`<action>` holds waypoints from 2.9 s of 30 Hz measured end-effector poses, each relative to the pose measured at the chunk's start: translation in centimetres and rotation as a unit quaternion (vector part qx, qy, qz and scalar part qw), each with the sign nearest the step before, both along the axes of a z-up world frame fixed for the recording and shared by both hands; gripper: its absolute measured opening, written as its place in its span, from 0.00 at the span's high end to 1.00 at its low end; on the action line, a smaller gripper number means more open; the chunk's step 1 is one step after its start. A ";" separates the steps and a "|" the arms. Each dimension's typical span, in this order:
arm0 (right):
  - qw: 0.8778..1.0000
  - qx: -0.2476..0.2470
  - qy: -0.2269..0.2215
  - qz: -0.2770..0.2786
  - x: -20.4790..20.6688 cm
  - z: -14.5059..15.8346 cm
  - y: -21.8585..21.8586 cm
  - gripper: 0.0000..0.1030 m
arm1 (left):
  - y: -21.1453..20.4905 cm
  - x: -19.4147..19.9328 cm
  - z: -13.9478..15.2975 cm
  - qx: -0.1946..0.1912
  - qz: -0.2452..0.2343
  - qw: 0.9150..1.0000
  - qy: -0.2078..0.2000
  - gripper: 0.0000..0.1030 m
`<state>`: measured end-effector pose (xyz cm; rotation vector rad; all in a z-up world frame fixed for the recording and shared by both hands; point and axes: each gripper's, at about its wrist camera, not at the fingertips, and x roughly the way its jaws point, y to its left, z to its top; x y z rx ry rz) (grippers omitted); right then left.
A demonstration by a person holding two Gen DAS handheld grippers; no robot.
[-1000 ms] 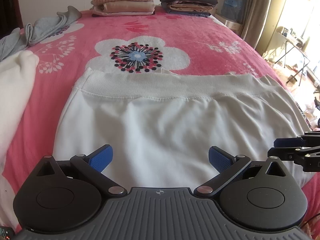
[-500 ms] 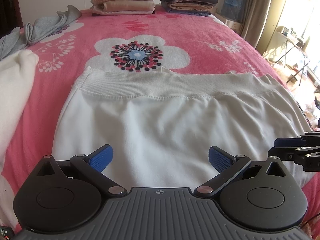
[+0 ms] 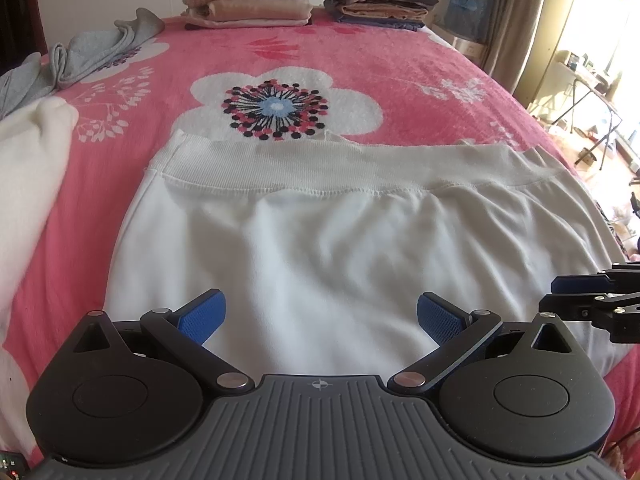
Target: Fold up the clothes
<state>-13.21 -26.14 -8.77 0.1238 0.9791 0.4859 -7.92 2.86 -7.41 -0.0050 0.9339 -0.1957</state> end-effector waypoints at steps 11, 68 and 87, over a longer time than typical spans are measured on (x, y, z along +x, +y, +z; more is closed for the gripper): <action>1.000 0.001 0.001 0.000 0.1 0.0 -0.1 0.59 | 0.0 0.0 0.0 0.001 0.001 1.000 0.000 0.00; 1.000 -0.014 -0.009 0.007 -0.4 0.0 1.3 0.59 | -0.6 0.5 -2.5 0.099 0.038 0.994 0.032 0.00; 1.000 -0.012 -0.010 0.006 -0.4 0.0 1.2 0.59 | -0.7 0.4 -2.6 0.103 0.038 0.994 0.030 0.00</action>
